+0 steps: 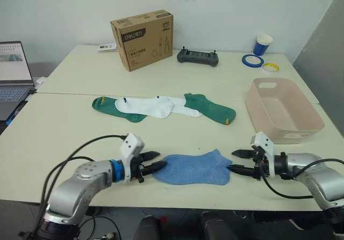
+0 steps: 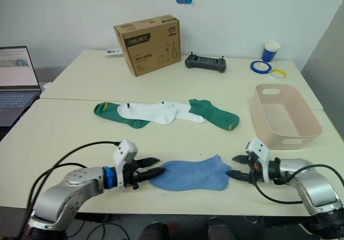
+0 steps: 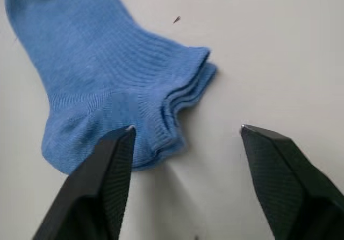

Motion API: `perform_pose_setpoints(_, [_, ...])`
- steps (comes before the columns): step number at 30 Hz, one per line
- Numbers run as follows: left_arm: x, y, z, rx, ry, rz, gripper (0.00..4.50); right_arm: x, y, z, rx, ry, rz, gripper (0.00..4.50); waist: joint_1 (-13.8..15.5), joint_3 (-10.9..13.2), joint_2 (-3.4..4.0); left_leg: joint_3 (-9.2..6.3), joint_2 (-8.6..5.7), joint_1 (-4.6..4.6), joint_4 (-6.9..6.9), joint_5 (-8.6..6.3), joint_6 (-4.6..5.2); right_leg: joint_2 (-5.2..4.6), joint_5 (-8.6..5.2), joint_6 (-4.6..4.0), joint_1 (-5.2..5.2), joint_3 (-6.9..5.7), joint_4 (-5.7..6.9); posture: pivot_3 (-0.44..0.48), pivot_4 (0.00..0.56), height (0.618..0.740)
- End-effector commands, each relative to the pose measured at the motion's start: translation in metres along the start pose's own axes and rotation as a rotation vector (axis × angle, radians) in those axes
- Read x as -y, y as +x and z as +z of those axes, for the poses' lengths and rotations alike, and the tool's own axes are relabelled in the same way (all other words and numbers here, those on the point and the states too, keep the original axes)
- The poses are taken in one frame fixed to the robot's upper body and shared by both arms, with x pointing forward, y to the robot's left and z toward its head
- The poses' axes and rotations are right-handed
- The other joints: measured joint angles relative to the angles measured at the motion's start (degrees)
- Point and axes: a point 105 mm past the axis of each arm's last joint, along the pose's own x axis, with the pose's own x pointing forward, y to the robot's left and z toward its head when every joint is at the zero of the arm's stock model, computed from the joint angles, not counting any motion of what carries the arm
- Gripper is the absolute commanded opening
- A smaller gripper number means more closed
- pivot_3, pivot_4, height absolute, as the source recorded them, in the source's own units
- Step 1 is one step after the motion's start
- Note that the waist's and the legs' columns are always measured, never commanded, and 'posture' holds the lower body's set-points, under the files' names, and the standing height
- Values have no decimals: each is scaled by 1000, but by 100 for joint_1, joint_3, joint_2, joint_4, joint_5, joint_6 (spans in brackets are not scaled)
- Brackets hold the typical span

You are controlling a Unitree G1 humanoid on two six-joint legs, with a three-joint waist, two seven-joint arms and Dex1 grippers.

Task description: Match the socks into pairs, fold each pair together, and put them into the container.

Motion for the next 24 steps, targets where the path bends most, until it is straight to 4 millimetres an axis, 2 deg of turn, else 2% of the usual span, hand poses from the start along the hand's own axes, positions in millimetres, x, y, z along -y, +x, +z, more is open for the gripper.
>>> perform_pose_setpoints(1, [6,-10,29,67,165,-97,2295,-1,-6,8,17,38,4,3175,0,0,0,0,0,-1,-1,0,0,0,-2,-3,-1,0,-2,0,150,740])
perform_pose_setpoints(3, [10,-11,33,53,236,-147,2295,-5,-2,11,17,60,23,3175,0,0,0,2,-1,-2,-1,0,0,0,-6,-10,-3,0,-3,0,150,740])
perform_pose_setpoints(5, [13,-11,34,40,278,-193,1905,-9,3,11,8,62,38,3219,0,0,0,7,-1,-2,-2,0,0,-1,-13,-23,-3,4,-4,0,150,740])
perform_pose_setpoints(9, [19,-8,26,-20,348,-272,676,-14,9,8,-11,65,51,3219,-6,0,0,8,0,-2,-4,0,0,0,-13,-23,-4,4,-4,0,150,740])
perform_pose_setpoints(11, [16,-2,12,-103,410,-288,33,-17,11,5,-22,68,60,3219,-4,0,0,7,1,-2,-4,0,0,0,-14,-23,-5,3,-4,0,150,740])
perform_pose_setpoints(15, [17,8,-12,-160,412,-309,33,-16,15,-3,-48,74,60,3219,-6,-1,-1,8,1,-1,-3,0,0,0,-17,-29,-4,4,-4,0,150,740])
perform_pose_setpoints(18, [18,14,-18,-164,415,-313,33,-15,16,-5,-45,79,59,3219,-6,-1,-2,9,2,-1,-2,0,0,0,-17,-28,-3,5,-4,0,150,740])
perform_pose_setpoints(21, [15,24,-22,-175,411,-288,0,-15,15,-2,-28,100,71,2236,-3,-3,-1,7,2,0,-2,0,0,0,-16,-27,-2,3,-2,0,150,740])
perform_pose_setpoints(24, [13,24,-25,-199,412,-281,0,-12,13,0,-21,108,68,1177,-2,-3,0,6,1,-1,-2,0,0,1,-13,-22,-1,3,-2,0,150,740])
